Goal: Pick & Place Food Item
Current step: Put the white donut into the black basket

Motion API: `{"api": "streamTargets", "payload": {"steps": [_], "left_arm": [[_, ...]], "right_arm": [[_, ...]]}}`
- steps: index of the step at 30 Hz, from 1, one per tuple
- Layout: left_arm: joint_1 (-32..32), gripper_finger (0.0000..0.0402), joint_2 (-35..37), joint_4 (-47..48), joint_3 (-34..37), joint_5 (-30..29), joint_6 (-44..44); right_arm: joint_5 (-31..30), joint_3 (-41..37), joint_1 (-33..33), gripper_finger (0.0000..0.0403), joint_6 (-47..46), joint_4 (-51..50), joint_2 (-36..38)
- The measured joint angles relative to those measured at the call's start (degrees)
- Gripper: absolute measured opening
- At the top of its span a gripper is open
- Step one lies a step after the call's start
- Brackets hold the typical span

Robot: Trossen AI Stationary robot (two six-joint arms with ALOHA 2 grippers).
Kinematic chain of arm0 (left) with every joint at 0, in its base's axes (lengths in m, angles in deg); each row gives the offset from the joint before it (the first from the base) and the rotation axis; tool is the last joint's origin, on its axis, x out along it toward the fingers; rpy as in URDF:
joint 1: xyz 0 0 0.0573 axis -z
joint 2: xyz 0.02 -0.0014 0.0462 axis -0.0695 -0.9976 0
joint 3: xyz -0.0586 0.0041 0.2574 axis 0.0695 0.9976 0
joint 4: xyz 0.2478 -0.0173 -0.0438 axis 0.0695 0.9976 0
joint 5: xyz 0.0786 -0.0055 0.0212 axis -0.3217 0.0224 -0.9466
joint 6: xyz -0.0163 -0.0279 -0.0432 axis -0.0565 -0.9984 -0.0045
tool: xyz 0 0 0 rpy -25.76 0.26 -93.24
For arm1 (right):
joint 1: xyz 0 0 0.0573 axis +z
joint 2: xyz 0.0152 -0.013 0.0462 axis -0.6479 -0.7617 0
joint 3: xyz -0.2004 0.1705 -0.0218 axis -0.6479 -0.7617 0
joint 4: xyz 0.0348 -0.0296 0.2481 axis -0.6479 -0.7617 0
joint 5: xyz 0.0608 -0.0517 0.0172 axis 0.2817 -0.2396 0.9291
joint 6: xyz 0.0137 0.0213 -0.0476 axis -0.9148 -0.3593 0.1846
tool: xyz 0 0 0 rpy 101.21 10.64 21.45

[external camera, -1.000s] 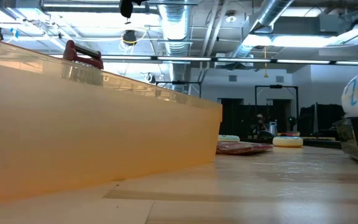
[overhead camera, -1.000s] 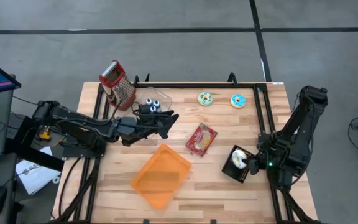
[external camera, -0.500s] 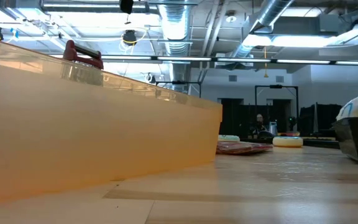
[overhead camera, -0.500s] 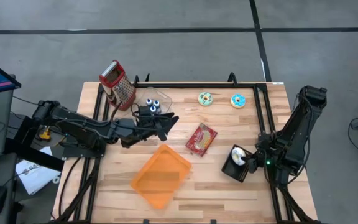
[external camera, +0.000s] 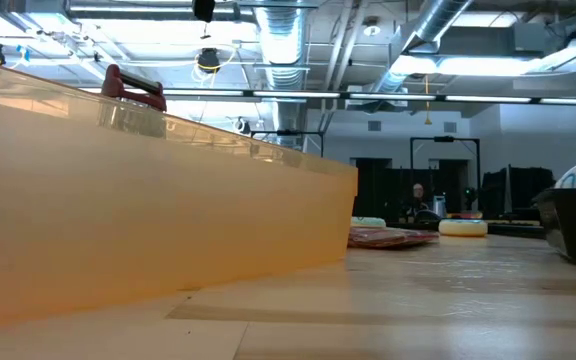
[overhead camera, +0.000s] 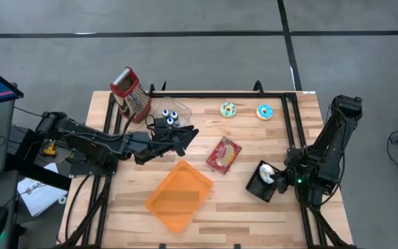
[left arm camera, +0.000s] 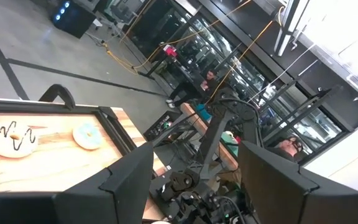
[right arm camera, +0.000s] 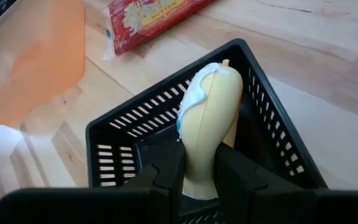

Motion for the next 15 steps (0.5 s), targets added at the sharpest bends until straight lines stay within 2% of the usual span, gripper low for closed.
{"api": "streamTargets", "payload": {"steps": [15], "left_arm": [[0.02, 0.0231, 0.00, 0.04, 0.00, 0.04, -0.15]], "right_arm": [[3.03, 0.00, 0.00, 0.0073, 2.14, -1.28, 0.00]]}}
